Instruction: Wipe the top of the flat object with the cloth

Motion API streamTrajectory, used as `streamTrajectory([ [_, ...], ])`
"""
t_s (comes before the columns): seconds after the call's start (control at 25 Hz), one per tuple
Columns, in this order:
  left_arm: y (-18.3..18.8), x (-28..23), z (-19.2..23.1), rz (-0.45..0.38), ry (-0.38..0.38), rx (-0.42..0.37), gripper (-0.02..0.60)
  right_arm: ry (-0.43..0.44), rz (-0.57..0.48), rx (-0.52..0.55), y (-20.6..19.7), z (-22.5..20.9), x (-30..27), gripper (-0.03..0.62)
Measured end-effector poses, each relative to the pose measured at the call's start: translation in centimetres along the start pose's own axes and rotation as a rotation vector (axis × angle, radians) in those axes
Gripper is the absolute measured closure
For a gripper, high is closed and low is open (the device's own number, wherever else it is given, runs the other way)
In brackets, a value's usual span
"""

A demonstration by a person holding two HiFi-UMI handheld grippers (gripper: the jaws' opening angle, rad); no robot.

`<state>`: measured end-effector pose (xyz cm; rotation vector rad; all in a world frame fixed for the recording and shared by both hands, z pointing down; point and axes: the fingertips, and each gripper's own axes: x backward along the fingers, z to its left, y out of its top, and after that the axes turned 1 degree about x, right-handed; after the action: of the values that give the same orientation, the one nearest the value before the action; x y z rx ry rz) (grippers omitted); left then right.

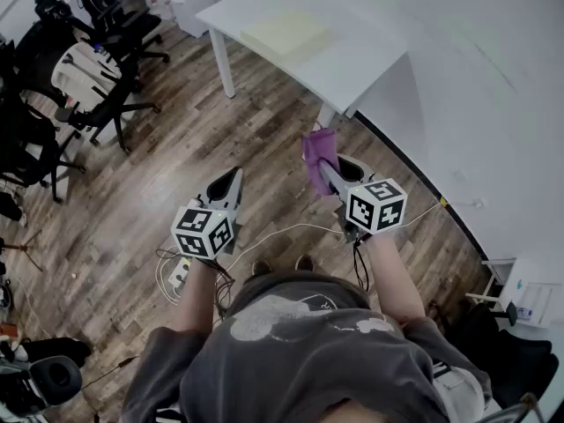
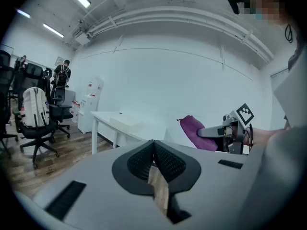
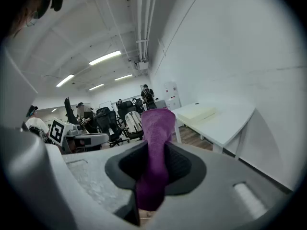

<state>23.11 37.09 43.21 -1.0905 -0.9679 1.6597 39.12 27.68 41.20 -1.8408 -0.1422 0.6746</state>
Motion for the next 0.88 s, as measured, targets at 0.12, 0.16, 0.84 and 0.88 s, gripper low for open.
streamTrajectory([
  [0.12,0.5,0.5,0.5,-0.01,0.016,-0.012,0.584,0.009,0.004,0.004,0.0,0.5,-0.4,0.503],
  [0.16,0.6,0.7,0.7,-0.012,0.021,-0.015,0.584,0.01,0.006,0.004,-0.1,0.7,-0.4,0.503],
  [0.84,-1.0,5.0,4.6,-0.002,0.055,0.026,0.584,0.099,0.02,0.058,-0.7,6.1,-3.7,0.503],
  [0.88,-1.2,5.5,5.3,0.001,0.061,0.035,0.584,0.101,0.018,0.059,-0.6,6.5,-4.2,0.503],
])
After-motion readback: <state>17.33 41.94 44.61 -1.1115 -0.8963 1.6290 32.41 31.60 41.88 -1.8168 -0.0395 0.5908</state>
